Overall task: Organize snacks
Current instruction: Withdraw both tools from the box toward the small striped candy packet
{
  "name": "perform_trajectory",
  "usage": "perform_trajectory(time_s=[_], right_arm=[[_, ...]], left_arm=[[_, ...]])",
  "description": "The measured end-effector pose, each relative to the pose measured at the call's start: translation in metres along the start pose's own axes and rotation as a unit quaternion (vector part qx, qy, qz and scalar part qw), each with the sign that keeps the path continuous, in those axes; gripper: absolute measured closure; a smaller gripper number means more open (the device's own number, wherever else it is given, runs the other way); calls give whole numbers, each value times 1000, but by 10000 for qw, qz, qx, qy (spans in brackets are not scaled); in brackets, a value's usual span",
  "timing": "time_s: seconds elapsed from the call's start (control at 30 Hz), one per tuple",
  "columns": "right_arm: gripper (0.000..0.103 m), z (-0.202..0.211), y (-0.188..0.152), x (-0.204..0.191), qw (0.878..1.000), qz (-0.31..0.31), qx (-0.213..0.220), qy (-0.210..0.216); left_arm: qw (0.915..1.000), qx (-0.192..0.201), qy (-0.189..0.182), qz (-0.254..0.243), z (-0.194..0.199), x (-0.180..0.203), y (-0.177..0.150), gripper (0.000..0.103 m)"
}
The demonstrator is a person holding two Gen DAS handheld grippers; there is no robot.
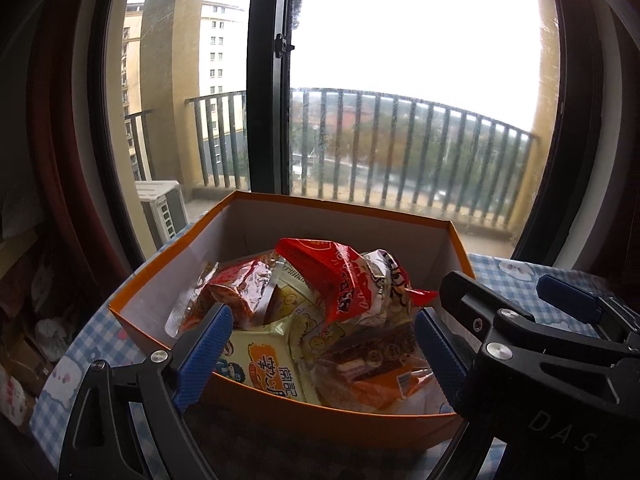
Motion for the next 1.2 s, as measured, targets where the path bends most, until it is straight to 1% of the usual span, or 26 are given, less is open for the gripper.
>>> perform_trajectory(time_s=[0.1, 0.27, 0.33, 0.47, 0.6, 0.7, 0.73, 0.9, 1.0, 1.07, 1.2], right_arm=[[6, 16, 0, 6, 9999, 153, 33, 65], [6, 32, 4, 20, 9985, 504, 108, 182], [6, 37, 7, 28, 9972, 668, 206, 284], [6, 42, 18, 47, 9954, 895, 193, 297], [6, 47, 27, 73, 9966, 693, 241, 365], [6, 43, 32, 98, 9983, 491, 296, 75], [6, 42, 33, 106, 9985, 474, 256, -7], [6, 38, 33, 138, 9990, 414, 108, -108], [6, 34, 30, 153, 9993, 359, -20, -118], [6, 30, 26, 164, 9992, 321, -126, -195], [6, 14, 13, 193, 9981, 185, -452, -371]], left_arm=[[10000, 23, -46, 16, 9, 10, -2, 10], [9996, -14, 14, 264, 16, 31, -3, 9], [9996, -27, 65, 274, 16, 38, 0, 9], [9998, 27, 95, 194, 20, 61, 7, 9], [10000, 64, 11, 30, 20, 91, 14, 9], [9999, 50, -91, -83, 13, 116, 14, 9], [9999, 20, -116, -120, 10, 124, 14, 9], [9986, -70, -381, -359, 0, 168, 11, 9], [9976, -134, -402, -554, -9, 189, 5, 9], [9967, -256, -438, -627, -17, 199, -1, 9], [9956, -488, -475, -643, -40, 218, -17, 9]])
Point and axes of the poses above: each gripper's, at about its wrist camera, not at the fingertips, and z roughly against the way its jaws point, x to its right, y to its top, the point moved 3 cm from there along -z, roughly the way its jaws point, and after that the axes turned 11 degrees about x, right-handed, at the moved point
